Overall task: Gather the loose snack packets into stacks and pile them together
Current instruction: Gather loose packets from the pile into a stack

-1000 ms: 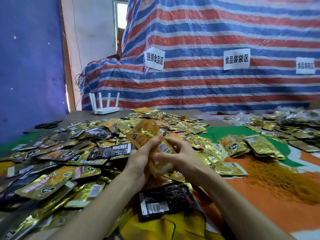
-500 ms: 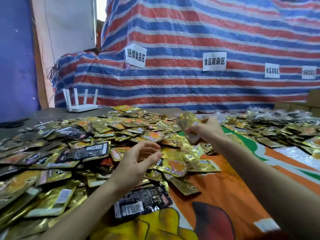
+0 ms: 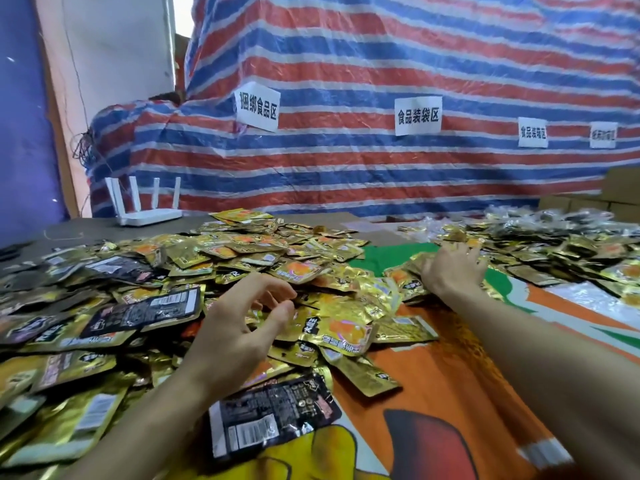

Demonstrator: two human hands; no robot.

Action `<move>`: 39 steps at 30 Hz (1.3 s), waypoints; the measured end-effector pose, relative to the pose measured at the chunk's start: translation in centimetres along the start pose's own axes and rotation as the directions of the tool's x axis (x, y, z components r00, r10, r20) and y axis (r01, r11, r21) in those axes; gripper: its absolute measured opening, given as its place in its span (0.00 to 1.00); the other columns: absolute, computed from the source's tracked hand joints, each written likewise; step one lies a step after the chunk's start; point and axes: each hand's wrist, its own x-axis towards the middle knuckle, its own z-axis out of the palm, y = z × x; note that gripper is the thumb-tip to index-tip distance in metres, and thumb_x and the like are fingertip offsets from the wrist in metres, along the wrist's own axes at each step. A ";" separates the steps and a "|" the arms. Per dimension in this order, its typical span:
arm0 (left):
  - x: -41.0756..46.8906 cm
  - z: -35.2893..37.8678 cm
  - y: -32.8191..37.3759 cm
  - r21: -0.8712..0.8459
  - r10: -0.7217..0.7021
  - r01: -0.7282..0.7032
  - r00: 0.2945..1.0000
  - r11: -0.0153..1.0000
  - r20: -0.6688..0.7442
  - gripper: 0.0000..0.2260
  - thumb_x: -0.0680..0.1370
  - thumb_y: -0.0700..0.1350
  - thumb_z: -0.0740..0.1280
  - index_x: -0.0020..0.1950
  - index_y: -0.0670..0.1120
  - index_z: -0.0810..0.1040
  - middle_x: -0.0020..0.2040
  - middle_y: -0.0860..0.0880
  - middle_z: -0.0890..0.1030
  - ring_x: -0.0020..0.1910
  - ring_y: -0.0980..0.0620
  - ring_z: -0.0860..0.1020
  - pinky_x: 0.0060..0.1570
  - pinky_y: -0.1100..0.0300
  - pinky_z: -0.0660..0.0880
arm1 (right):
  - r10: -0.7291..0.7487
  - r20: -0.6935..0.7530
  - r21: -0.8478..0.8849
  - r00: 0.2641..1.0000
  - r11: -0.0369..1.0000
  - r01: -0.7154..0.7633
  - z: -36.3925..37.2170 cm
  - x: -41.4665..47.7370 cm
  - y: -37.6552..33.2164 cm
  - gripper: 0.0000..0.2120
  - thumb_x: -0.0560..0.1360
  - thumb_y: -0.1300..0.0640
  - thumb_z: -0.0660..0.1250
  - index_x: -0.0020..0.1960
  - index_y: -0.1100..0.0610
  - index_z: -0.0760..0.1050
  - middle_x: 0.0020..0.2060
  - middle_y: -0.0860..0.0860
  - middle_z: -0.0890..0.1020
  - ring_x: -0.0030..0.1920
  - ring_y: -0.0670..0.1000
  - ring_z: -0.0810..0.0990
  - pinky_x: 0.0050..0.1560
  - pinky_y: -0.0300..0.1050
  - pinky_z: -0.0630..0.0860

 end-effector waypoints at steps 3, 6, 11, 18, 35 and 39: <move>0.2 -0.4 -0.4 0.069 -0.033 0.030 0.999 0.997 0.036 0.03 0.79 0.46 0.70 0.51 0.54 0.80 0.47 0.60 0.80 0.51 0.59 0.78 0.48 0.73 0.70 | 0.032 0.072 0.007 0.997 0.999 -0.033 -0.3 -0.8 -0.1 0.23 0.81 0.45 0.57 0.64 0.63 0.73 0.71 0.66 0.70 0.71 0.66 0.67 0.73 0.64 0.64; 0.3 -0.9 -0.3 0.130 -0.065 0.054 0.994 0.990 0.086 0.05 0.78 0.46 0.72 0.51 0.53 0.80 0.48 0.59 0.80 0.51 0.61 0.77 0.47 0.74 0.69 | -0.139 -0.004 0.135 0.990 0.981 0.138 -2.2 -2.6 -1.3 0.28 0.80 0.40 0.61 0.68 0.62 0.70 0.68 0.65 0.72 0.69 0.65 0.70 0.69 0.63 0.68; 0.5 -2.4 0.3 0.236 -0.221 0.122 0.862 0.964 0.457 0.16 0.69 0.61 0.77 0.53 0.58 0.79 0.54 0.61 0.78 0.52 0.62 0.76 0.54 0.62 0.74 | -0.659 0.172 0.561 0.732 0.677 0.477 -7.9 -8.7 -3.2 0.29 0.70 0.27 0.65 0.49 0.52 0.79 0.44 0.48 0.84 0.43 0.45 0.81 0.41 0.43 0.79; 1.1 -1.1 2.0 0.637 -0.410 -0.220 0.603 0.738 0.684 0.37 0.67 0.68 0.75 0.72 0.59 0.68 0.73 0.54 0.65 0.72 0.52 0.62 0.72 0.47 0.65 | -0.788 0.494 0.406 0.368 0.583 0.704 -8.8 -14.0 -5.3 0.51 0.63 0.31 0.77 0.79 0.41 0.57 0.74 0.50 0.64 0.72 0.55 0.67 0.70 0.53 0.69; 0.5 -1.3 1.0 0.800 -0.525 -0.405 0.606 0.442 0.597 0.41 0.75 0.56 0.66 0.82 0.53 0.46 0.73 0.44 0.65 0.70 0.42 0.67 0.64 0.43 0.71 | -0.862 0.134 0.085 0.490 0.502 0.860 -6.6 -16.9 -7.6 0.11 0.76 0.61 0.65 0.58 0.56 0.73 0.47 0.55 0.79 0.48 0.60 0.80 0.31 0.45 0.64; 0.9 -1.3 1.3 0.802 -0.447 -0.395 0.678 0.448 0.584 0.49 0.71 0.58 0.71 0.82 0.46 0.44 0.80 0.46 0.59 0.77 0.42 0.60 0.71 0.42 0.65 | -0.846 0.038 0.228 0.532 0.526 0.819 -7.5 -15.7 -6.7 0.15 0.76 0.62 0.63 0.60 0.51 0.78 0.47 0.55 0.83 0.49 0.61 0.81 0.40 0.50 0.77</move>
